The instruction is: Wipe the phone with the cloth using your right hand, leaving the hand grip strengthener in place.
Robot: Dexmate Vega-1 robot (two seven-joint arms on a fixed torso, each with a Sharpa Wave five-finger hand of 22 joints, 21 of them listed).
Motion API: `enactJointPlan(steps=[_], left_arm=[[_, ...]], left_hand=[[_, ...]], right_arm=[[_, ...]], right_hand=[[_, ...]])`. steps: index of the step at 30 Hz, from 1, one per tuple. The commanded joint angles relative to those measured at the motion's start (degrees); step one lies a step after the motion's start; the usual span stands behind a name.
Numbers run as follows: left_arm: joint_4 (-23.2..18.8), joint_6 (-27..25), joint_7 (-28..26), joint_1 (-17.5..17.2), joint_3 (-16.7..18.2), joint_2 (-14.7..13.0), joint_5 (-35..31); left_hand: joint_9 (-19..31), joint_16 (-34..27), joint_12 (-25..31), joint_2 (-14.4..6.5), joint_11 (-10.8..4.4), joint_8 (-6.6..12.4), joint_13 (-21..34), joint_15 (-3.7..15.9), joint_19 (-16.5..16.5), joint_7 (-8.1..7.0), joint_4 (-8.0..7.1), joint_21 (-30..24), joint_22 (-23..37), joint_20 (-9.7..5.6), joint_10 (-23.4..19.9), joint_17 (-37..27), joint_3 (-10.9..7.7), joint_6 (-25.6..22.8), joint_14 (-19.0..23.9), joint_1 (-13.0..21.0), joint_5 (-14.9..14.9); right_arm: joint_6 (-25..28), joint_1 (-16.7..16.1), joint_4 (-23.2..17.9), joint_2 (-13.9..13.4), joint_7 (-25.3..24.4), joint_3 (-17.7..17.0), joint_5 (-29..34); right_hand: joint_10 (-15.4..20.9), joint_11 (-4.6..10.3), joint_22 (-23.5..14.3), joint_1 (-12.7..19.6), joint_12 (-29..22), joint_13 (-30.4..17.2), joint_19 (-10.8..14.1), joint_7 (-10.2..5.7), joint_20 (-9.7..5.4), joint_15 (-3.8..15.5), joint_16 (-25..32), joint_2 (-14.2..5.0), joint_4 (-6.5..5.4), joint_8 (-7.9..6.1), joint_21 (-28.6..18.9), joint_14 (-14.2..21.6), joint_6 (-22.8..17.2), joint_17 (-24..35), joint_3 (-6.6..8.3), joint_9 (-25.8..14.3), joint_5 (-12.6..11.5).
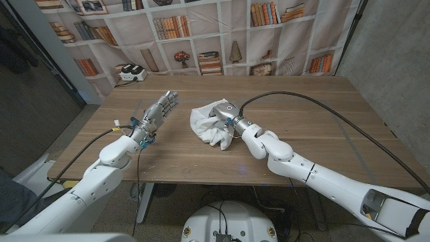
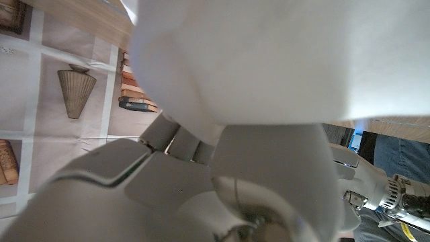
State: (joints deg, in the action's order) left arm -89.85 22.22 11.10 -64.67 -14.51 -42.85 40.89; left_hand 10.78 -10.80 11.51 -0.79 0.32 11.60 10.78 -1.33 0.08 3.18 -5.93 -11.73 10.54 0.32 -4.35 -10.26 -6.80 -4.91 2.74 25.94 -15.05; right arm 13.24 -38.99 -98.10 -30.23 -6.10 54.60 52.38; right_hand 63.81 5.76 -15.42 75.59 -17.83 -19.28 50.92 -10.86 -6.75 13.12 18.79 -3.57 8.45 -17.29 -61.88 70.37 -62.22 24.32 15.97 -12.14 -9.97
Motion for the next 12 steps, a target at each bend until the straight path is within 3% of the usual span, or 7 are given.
enactJointPlan(steps=[1, 12], left_arm=[[-1.3, 0.8, 0.0, -1.3, 1.0, -0.8, 0.0], [-0.8, 1.5, -0.2, -2.0, 1.1, 0.2, 0.6]], left_hand=[[0.2, -0.1, 0.1, -0.2, -0.22, -0.07, 0.2, -0.13, -0.4, 0.10, 0.09, -0.1, 0.1, 0.04, 0.0, -0.3, 0.18, -0.3, -0.1, 0.4, 0.2], [0.2, -0.1, 0.1, -0.2, -0.21, -0.06, 0.2, -0.13, -0.5, 0.07, 0.09, -0.1, 0.1, 0.07, 0.0, -0.3, 0.28, -0.4, 0.0, 0.5, 0.2]], right_arm=[[0.9, 1.1, 1.1, 1.3, -0.2, 0.8, -0.1], [0.3, 1.7, 1.2, 1.0, 0.8, 1.3, -0.7]], right_hand=[[4.4, 3.88, 0.1, -0.4, 0.0, -0.3, -0.5, -0.18, -6.38, 0.04, 0.0, -0.01, 0.11, 0.21, -0.6, 0.4, -0.4, 0.3, 0.37, -0.1, -0.3], [4.6, 3.92, 0.9, -0.6, 0.5, -0.5, -1.1, -0.20, -6.37, 0.02, -0.4, 0.02, 0.10, 0.44, -1.5, 0.3, -0.5, 0.4, 0.60, -0.1, -0.3]])
